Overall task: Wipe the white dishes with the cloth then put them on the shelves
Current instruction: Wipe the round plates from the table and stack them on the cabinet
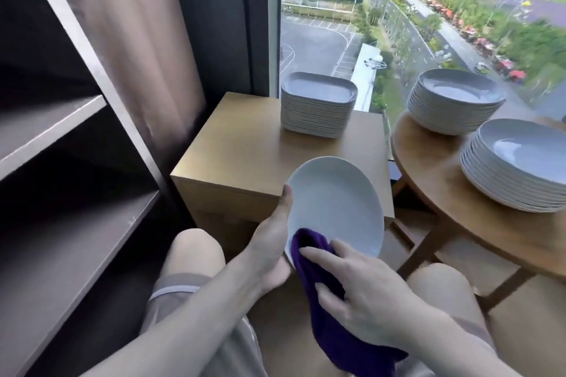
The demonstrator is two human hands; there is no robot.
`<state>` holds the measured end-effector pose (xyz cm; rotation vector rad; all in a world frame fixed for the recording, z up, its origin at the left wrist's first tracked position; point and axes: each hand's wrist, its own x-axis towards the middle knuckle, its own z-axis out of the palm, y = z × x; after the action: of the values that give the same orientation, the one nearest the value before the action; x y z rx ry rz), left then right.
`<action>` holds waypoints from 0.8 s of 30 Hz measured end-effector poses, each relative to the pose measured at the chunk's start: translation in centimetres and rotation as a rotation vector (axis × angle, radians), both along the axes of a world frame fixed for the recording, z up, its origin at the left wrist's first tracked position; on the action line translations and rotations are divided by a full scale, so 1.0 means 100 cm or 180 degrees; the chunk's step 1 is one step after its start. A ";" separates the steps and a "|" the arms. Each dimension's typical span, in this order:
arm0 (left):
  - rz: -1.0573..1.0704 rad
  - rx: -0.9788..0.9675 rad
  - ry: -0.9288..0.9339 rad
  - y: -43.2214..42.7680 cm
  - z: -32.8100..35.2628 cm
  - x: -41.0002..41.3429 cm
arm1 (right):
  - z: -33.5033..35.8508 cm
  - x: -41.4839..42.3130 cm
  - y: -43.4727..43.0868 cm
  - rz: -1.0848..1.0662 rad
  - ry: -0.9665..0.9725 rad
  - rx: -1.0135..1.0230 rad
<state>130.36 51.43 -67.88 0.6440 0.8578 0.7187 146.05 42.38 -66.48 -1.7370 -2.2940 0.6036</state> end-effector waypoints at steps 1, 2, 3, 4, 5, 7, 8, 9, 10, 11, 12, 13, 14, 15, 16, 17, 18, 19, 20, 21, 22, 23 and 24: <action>-0.0042 -0.0031 0.0039 -0.004 -0.003 0.001 | 0.000 -0.001 -0.002 0.0051 -0.0011 0.0041; -0.0091 -0.0060 0.0077 -0.008 -0.004 0.004 | 0.000 -0.001 -0.004 0.0081 -0.0026 0.0100; -0.0151 -0.0064 0.0117 -0.012 -0.005 0.007 | 0.000 0.000 -0.005 0.0073 -0.0029 0.0166; -0.0205 -0.0045 0.0155 -0.016 -0.006 0.010 | 0.000 0.002 -0.004 0.0032 -0.0012 0.0234; -0.0248 0.0001 0.0191 -0.018 -0.006 0.013 | 0.000 0.004 -0.004 -0.0031 0.0021 0.0305; -0.0290 0.0154 0.0267 -0.020 -0.004 0.017 | -0.001 0.008 -0.002 -0.0147 0.0062 0.0458; -0.0287 0.0231 0.0289 -0.019 -0.003 0.018 | -0.001 0.008 -0.001 -0.0193 0.0053 0.0532; -0.0285 0.0311 0.0308 -0.018 -0.002 0.018 | -0.003 0.009 0.000 -0.0242 0.0031 0.0599; -0.0288 0.0398 0.0334 -0.017 -0.001 0.019 | -0.005 0.009 0.001 -0.0303 0.0004 0.0661; -0.0286 0.0492 0.0364 -0.017 -0.001 0.019 | -0.006 0.010 0.003 -0.0385 -0.0025 0.0707; -0.0297 0.0576 0.0384 -0.017 -0.001 0.019 | -0.009 0.011 0.004 -0.0491 -0.0057 0.0736; -0.0319 0.0632 0.0393 -0.017 -0.001 0.020 | -0.010 0.013 0.006 -0.0607 -0.0111 0.0758; -0.0364 0.0675 0.0386 -0.018 -0.002 0.020 | -0.012 0.016 0.009 -0.0727 -0.0182 0.0780; -0.0405 0.0718 0.0389 -0.018 -0.002 0.020 | -0.014 0.019 0.011 -0.0850 -0.0252 0.0799; -0.0431 0.0760 0.0415 -0.018 -0.002 0.019 | -0.015 0.023 0.015 -0.0982 -0.0314 0.0809; -0.0416 0.0807 0.0444 -0.017 -0.001 0.019 | -0.016 0.029 0.019 -0.1126 -0.0379 0.0790; -0.0409 0.0841 0.0469 -0.016 -0.002 0.017 | -0.018 0.037 0.023 -0.1266 -0.0459 0.0732; -0.0412 0.0886 0.0461 -0.014 -0.002 0.016 | -0.019 0.044 0.027 -0.1373 -0.0554 0.0646; -0.0415 0.0903 0.0467 -0.012 -0.001 0.015 | -0.020 0.050 0.030 -0.1433 -0.0645 0.0554; -0.0368 0.0846 0.0475 -0.011 0.001 0.014 | -0.022 0.054 0.031 -0.1458 -0.0726 0.0466; -0.0350 0.0818 0.0492 -0.010 0.001 0.013 | -0.023 0.056 0.032 -0.1459 -0.0799 0.0384; -0.0252 0.0765 0.0503 -0.008 -0.001 0.011 | -0.023 0.055 0.032 -0.1439 -0.0861 0.0296; -0.0168 0.0690 0.0541 -0.006 0.000 0.009 | -0.024 0.054 0.031 -0.1392 -0.0902 0.0198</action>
<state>131.28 50.80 -67.89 0.9288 0.9223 0.7222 151.47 45.49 -68.84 -2.3165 -1.9575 0.2109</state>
